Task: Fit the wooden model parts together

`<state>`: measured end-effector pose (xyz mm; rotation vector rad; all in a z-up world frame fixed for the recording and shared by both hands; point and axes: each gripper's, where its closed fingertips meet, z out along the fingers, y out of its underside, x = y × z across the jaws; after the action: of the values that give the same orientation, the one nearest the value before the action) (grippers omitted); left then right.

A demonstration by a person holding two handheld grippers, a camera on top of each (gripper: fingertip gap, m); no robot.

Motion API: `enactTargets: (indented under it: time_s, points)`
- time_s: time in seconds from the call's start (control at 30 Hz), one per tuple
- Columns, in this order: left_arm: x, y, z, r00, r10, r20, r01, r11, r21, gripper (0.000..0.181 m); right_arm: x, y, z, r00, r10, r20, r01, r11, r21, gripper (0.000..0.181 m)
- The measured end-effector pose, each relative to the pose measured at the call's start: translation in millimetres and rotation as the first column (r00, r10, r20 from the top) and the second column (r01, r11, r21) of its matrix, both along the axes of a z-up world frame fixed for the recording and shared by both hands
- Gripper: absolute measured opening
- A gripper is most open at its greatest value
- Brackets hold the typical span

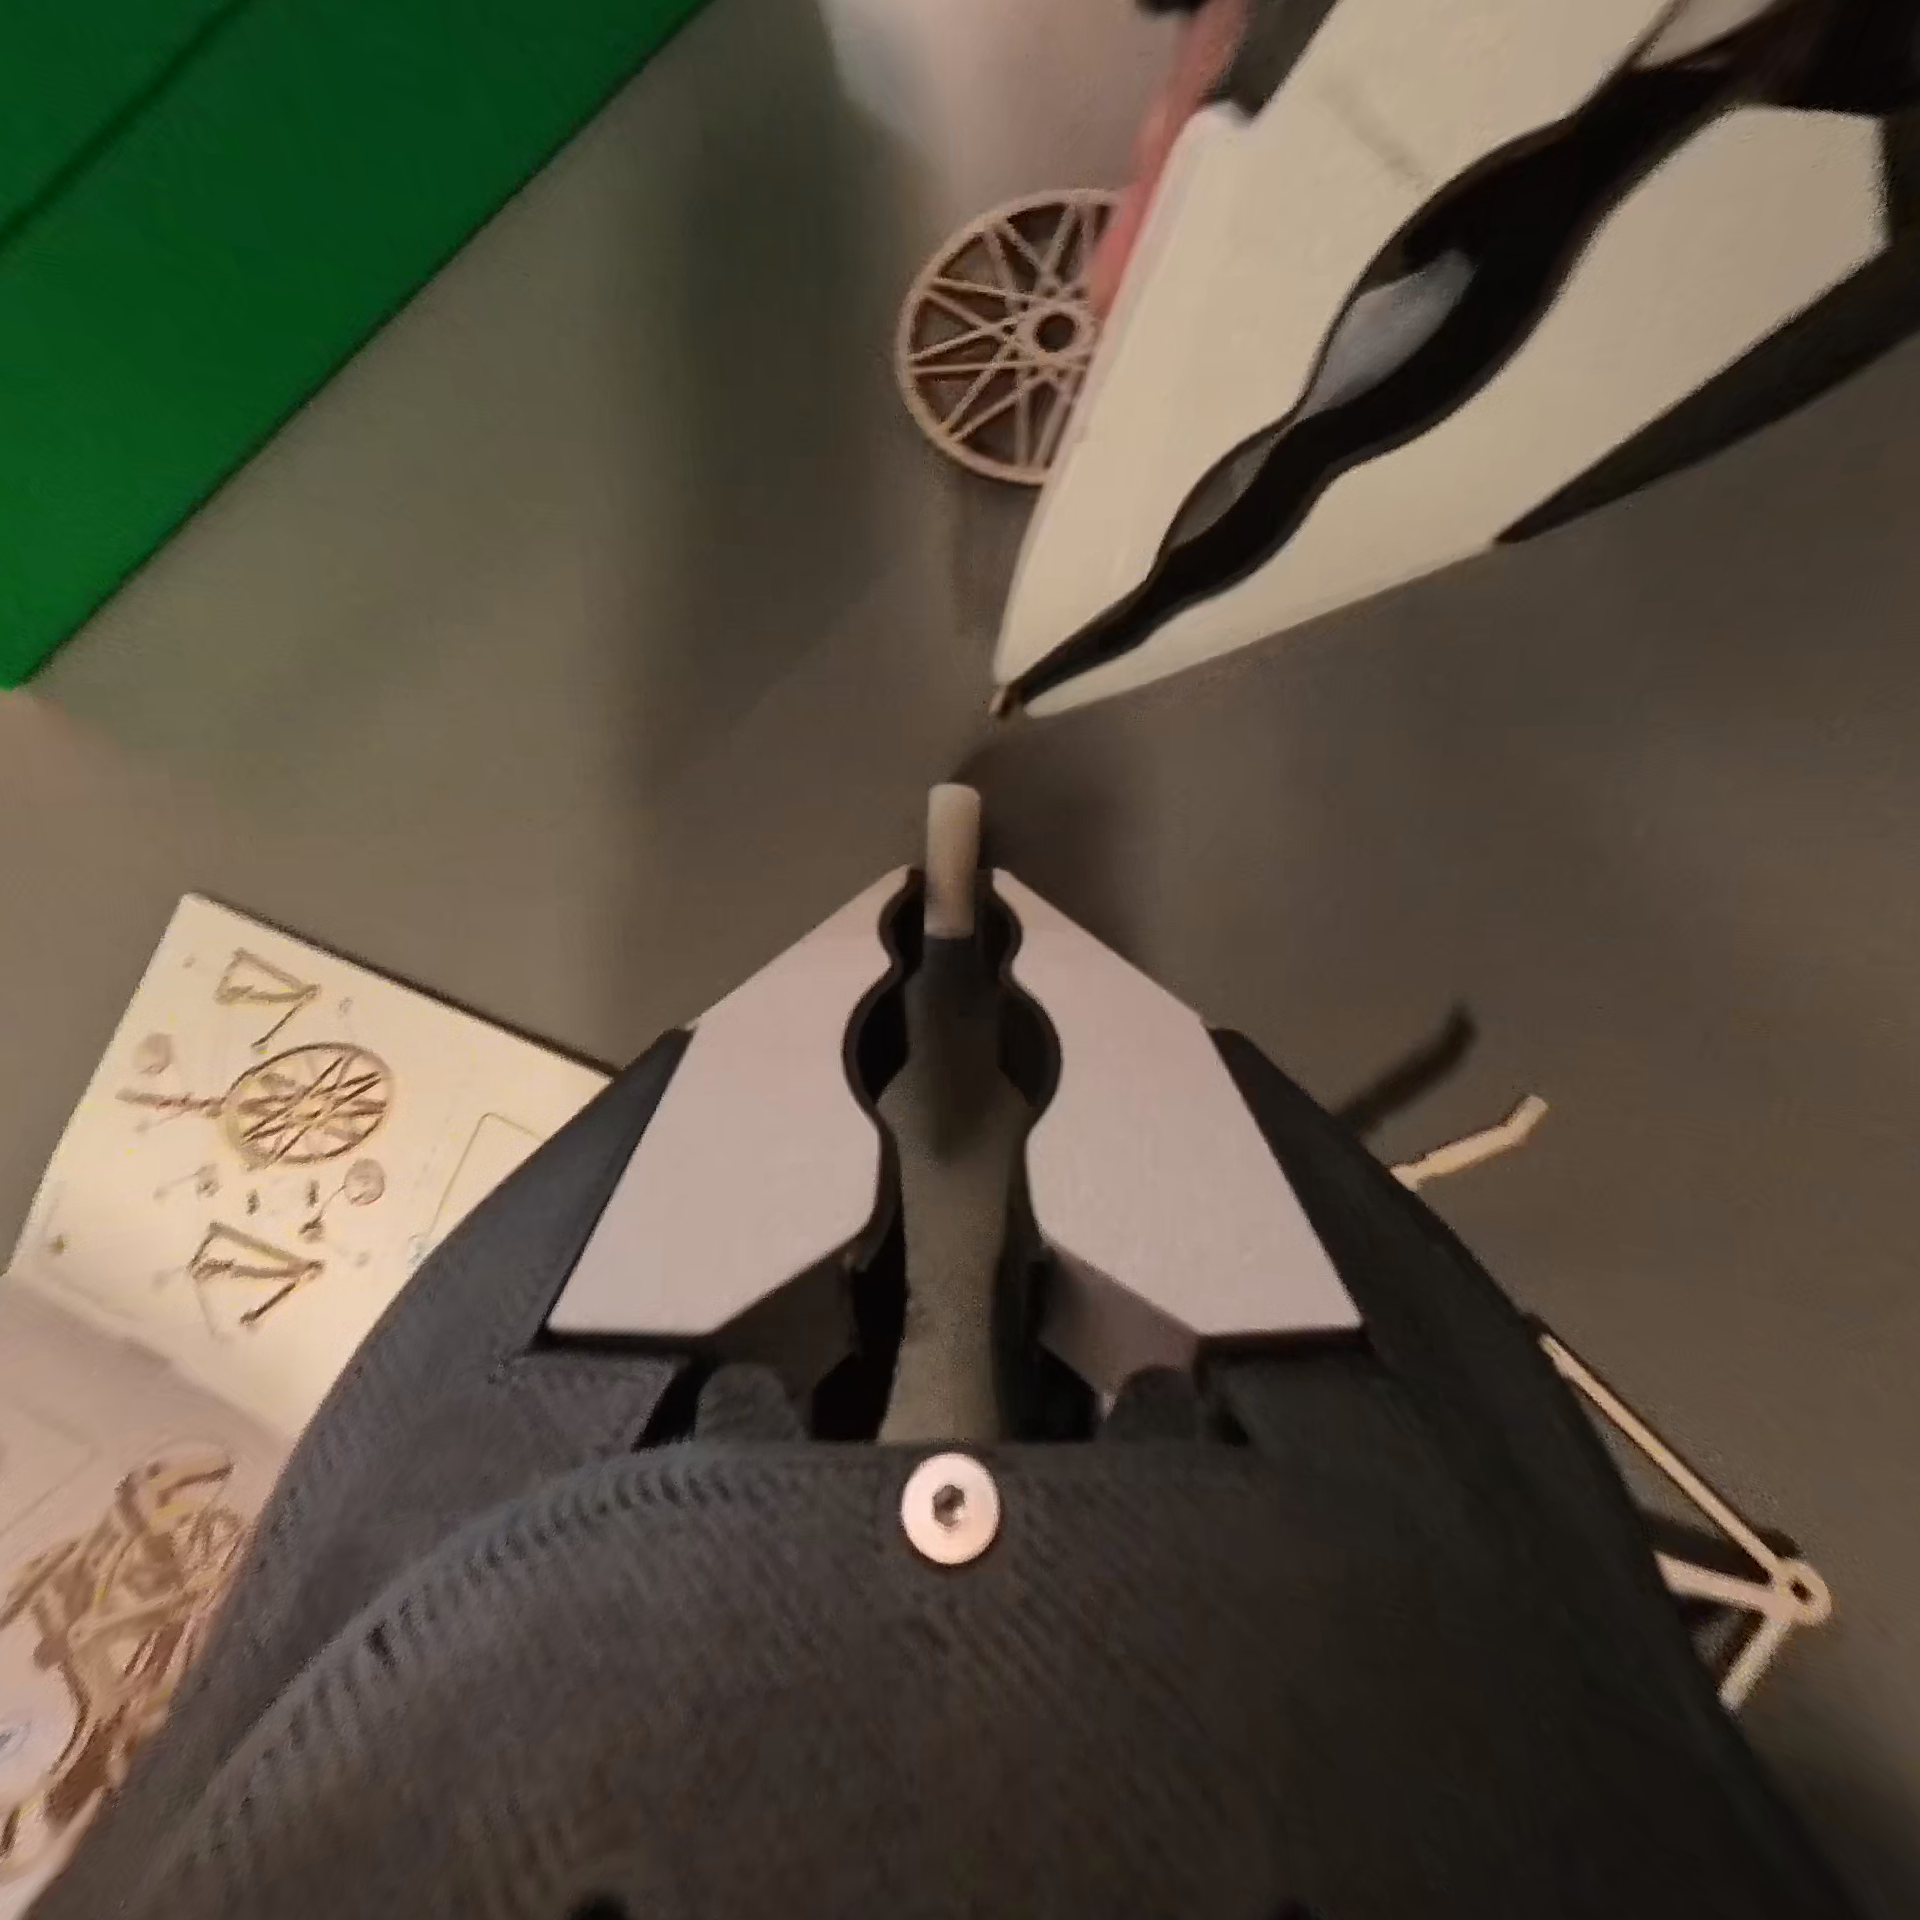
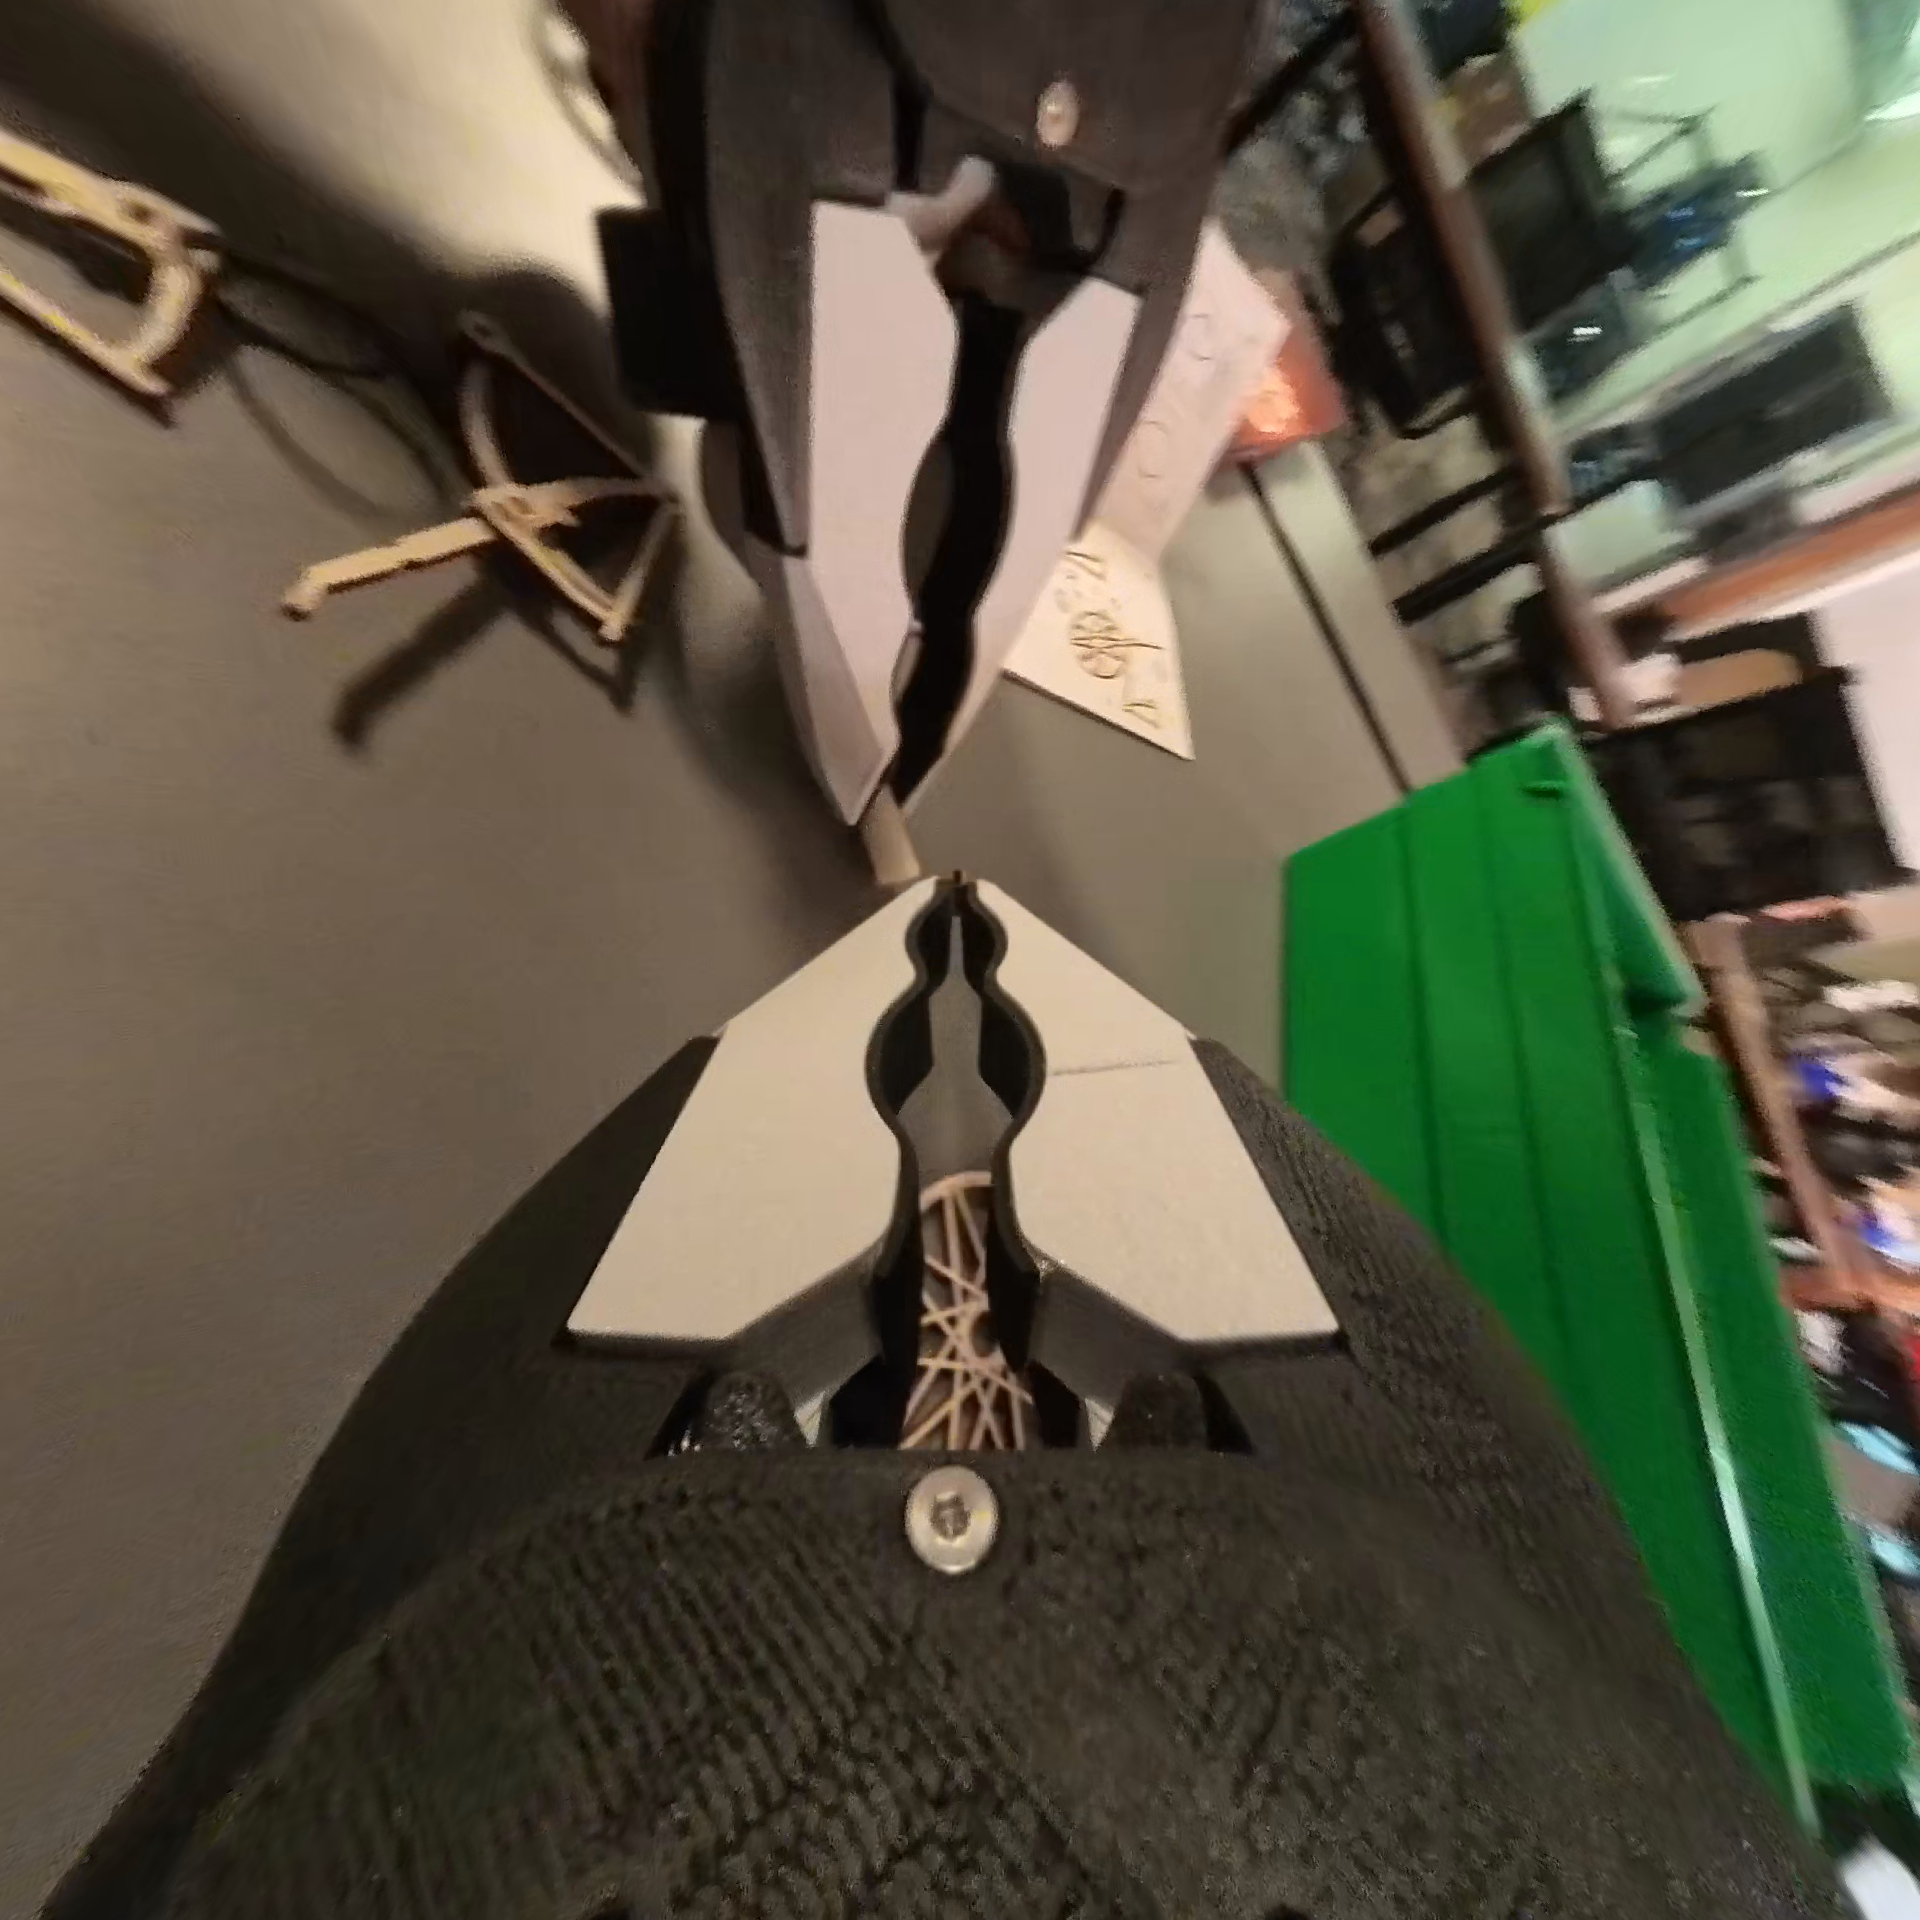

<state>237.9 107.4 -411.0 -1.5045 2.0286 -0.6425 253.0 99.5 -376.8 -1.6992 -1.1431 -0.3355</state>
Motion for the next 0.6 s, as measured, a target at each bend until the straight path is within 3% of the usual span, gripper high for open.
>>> enactTargets:
  time_s: [0.1,0.23,0.3,0.4,0.6]
  points:
    - [11,12,24,0.978,0.134,0.162,-0.138,0.99,0.014,0.008,10,8,21,0.993,-0.104,-0.058,0.109,0.988,0.105,0.0]
    - [19,17,92,0.843,0.221,0.491,-0.261,0.965,0.015,0.008,7,10,74,0.904,-0.09,-0.418,0.172,0.972,0.162,0.0]
    - [15,14,118,0.786,0.21,0.581,-0.289,0.956,0.045,0.008,8,8,101,0.857,-0.066,-0.512,0.193,0.961,0.2,0.0]
    - [11,6,144,0.726,0.17,0.667,-0.298,0.951,0.083,0.008,3,6,120,0.855,-0.042,-0.517,0.187,0.954,0.233,0.0]
    - [10,-2,155,0.715,0.126,0.688,-0.302,0.943,0.142,0.008,-2,6,127,0.871,-0.042,-0.489,0.191,0.947,0.259,0.0]
